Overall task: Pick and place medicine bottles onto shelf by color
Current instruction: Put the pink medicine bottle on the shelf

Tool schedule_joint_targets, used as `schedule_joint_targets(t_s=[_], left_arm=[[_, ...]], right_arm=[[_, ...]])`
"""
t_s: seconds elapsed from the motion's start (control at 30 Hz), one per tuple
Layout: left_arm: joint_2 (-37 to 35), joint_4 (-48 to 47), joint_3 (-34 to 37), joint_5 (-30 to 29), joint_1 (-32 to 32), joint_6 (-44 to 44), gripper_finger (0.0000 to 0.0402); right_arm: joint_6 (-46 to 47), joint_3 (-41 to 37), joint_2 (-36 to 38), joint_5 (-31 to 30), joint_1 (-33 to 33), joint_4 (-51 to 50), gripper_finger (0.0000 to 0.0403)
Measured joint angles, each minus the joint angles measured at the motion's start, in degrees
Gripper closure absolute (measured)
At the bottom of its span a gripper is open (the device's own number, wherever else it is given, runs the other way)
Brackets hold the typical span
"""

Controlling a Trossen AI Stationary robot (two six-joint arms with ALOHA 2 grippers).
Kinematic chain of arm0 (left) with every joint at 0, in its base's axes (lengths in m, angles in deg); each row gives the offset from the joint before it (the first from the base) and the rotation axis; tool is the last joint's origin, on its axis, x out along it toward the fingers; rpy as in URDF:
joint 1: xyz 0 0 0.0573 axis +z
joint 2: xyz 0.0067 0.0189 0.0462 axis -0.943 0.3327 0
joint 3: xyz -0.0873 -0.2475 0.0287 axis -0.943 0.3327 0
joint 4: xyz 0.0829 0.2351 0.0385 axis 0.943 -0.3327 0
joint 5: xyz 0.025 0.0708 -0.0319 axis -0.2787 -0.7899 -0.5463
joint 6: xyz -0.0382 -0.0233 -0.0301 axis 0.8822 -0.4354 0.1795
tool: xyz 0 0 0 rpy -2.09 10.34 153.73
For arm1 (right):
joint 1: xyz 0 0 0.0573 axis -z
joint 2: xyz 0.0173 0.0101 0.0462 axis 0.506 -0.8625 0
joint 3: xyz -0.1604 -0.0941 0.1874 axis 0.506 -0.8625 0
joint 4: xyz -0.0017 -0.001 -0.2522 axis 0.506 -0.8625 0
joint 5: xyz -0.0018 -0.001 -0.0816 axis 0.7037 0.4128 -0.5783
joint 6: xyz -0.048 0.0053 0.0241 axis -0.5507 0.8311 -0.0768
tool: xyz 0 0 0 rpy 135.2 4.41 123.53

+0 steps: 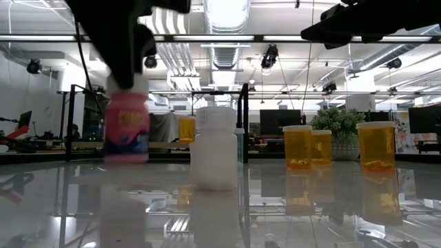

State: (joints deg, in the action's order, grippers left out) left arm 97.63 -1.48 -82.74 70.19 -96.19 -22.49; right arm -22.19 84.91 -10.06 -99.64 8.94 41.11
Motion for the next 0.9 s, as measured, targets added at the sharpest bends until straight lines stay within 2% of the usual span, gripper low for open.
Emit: schedule_joint_targets(t_s=[0.13,0.27,0.4,0.57,0.73,0.9], left_arm=[[-0.6,-2.8,-3.9,1.2,2.2,-3.7,0.0251],[-0.7,-13.2,-10.5,1.8,5.7,-9.6,0.025],[-0.8,-23.3,-17.3,1.0,10.5,-17.9,0.0249],[-1.0,-29.7,-23.5,-0.7,17.1,-28.9,0.0248],[-1.5,-31.3,-25.0,-2.1,24.5,-38.0,0.0247],[-2.6,-31.3,-25.1,-3.6,32.4,-42.6,0.0247]], right_arm=[[0.0,0.0,0.0,0.0,0.0,0.0,0.0177],[-0.1,0.0,0.0,0.0,0.0,0.0,0.0177],[-0.1,0.0,0.0,0.0,0.0,0.0,0.0177],[0.1,-0.1,0.0,0.0,0.0,0.0,0.0177],[0.6,-0.1,0.0,0.0,0.0,0.0,0.0177],[0.9,-0.1,0.0,0.0,0.0,0.0,0.0177]])
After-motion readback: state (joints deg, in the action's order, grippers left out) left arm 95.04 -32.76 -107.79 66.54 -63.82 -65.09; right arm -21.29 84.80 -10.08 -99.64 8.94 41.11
